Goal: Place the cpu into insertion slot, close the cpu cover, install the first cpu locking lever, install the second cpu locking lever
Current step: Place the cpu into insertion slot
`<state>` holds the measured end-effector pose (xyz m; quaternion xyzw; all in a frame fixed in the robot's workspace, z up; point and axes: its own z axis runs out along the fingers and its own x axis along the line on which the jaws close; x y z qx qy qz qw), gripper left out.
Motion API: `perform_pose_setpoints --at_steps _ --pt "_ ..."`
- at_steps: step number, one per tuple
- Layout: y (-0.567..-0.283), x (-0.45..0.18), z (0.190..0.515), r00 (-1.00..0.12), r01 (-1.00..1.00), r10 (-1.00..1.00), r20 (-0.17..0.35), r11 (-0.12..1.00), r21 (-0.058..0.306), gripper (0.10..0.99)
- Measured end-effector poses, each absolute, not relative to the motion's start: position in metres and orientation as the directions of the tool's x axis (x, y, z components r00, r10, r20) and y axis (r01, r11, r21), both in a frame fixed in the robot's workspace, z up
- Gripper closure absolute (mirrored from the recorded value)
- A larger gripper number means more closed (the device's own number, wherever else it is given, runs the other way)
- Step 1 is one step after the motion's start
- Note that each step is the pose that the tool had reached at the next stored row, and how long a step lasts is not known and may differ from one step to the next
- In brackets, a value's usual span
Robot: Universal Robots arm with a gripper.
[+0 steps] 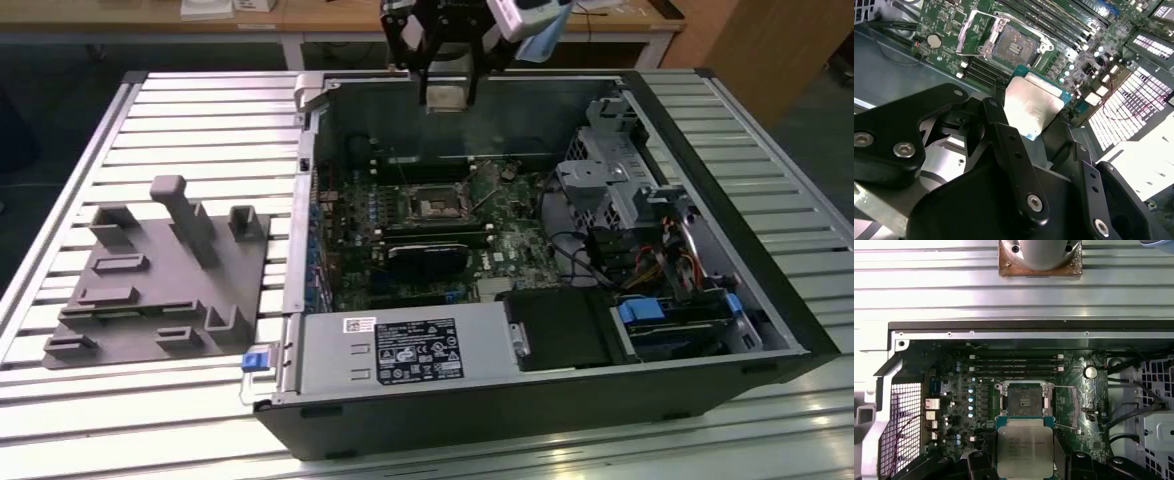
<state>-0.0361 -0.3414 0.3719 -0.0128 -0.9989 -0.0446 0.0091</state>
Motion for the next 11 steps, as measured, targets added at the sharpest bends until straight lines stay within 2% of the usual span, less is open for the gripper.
perform_pose_setpoints --at_steps 11 --pt "-0.341 -0.036 0.353 -1.0 0.026 0.025 0.019 0.996 0.089 0.545"
